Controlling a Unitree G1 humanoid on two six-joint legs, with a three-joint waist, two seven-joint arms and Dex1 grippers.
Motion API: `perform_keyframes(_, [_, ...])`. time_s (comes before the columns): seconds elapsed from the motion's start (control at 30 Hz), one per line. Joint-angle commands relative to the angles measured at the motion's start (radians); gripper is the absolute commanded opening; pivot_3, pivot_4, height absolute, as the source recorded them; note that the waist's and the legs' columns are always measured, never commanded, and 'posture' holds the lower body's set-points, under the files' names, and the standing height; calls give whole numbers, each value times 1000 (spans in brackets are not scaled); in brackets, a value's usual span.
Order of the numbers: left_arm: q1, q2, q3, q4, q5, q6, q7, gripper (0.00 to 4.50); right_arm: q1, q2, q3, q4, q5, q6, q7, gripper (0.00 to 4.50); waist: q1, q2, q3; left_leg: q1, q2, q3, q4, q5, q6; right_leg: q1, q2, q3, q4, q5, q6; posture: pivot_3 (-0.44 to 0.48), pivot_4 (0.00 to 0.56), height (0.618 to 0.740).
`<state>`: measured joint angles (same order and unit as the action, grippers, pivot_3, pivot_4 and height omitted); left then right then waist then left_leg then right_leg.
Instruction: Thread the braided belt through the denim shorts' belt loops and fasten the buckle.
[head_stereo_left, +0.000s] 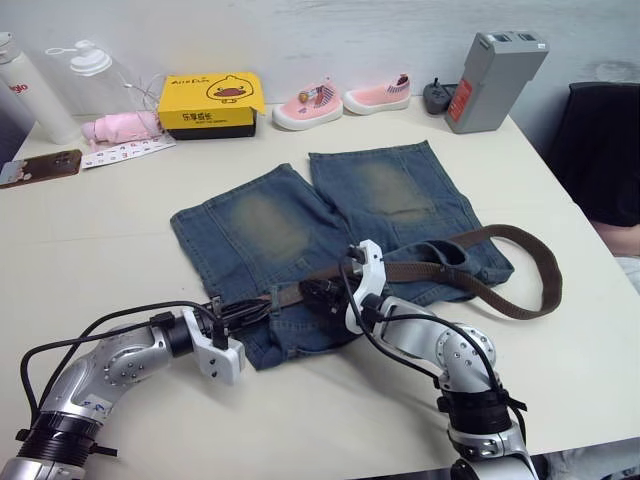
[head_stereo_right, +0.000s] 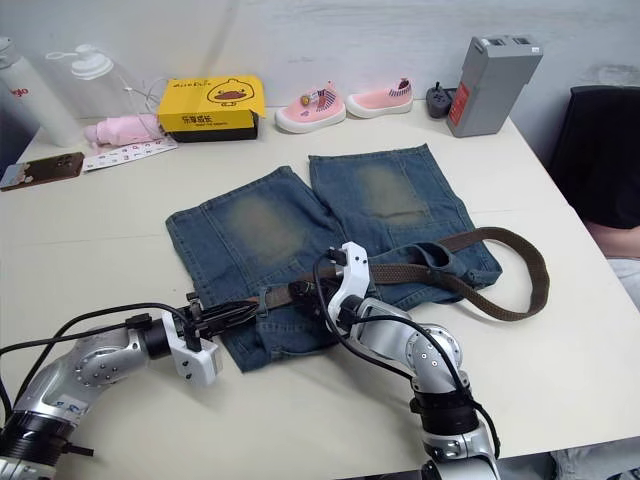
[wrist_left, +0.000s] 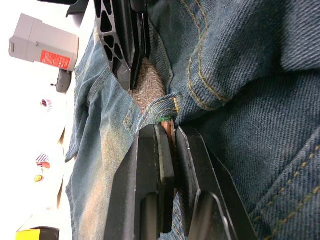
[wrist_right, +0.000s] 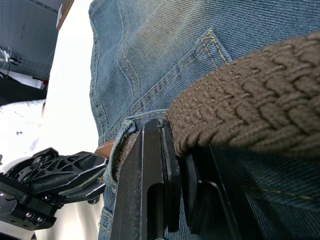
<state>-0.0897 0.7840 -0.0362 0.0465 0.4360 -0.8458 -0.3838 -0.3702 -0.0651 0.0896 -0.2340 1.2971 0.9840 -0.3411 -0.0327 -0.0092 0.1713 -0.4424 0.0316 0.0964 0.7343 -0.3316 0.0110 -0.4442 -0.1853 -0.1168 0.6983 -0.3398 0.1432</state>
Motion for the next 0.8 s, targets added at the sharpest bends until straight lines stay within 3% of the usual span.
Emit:
perform_keyframes(0.03, [52,28,40,9,-4,30,12,66,11,11,-7,-25,0,17,12,0,-2,0,0,0,0,0,0,0,0,0,0,0,0,0,0,0,150,670])
perform_keyframes(0.13, [62,31,46,-1,-4,42,18,0,16,10,-22,-36,-6,7,10,1094,-4,0,0,0,1,0,0,0,0,0,0,0,0,0,0,0,150,670])
perform_keyframes(0.23, [78,31,62,-21,-29,60,17,0,47,-29,-87,-92,96,18,1,2242,-3,0,0,0,1,0,0,-1,0,-1,0,0,0,0,-1,0,150,670])
perform_keyframes(0.4, [135,69,101,-42,-113,73,-6,0,120,-220,-143,-199,190,82,26,4340,-3,0,0,0,1,1,0,-3,0,-1,0,0,-1,0,-1,0,150,670])
perform_keyframes(0.53, [155,98,114,-30,-144,53,-12,0,122,-430,-134,-322,143,124,183,4474,-1,0,0,1,1,2,1,-3,1,0,0,0,-1,0,-1,0,150,670])
perform_keyframes(0.63, [139,94,100,-26,-150,56,-15,0,106,-642,-14,-434,-158,62,362,4474,3,0,0,1,1,3,0,-3,1,0,0,0,-1,0,-1,0,150,670])
perform_keyframes(0.7, [132,90,95,-25,-150,57,-16,0,121,-704,47,-452,-299,0,429,4474,5,-1,0,1,1,3,1,-4,1,0,-1,0,-3,0,-1,0,150,670])
perform_keyframes(0.8, [128,87,91,-19,-142,52,-13,0,150,-719,100,-433,-436,-69,481,3725,4,-5,-2,1,1,3,1,-4,1,0,0,-1,-4,0,-1,0,150,670])
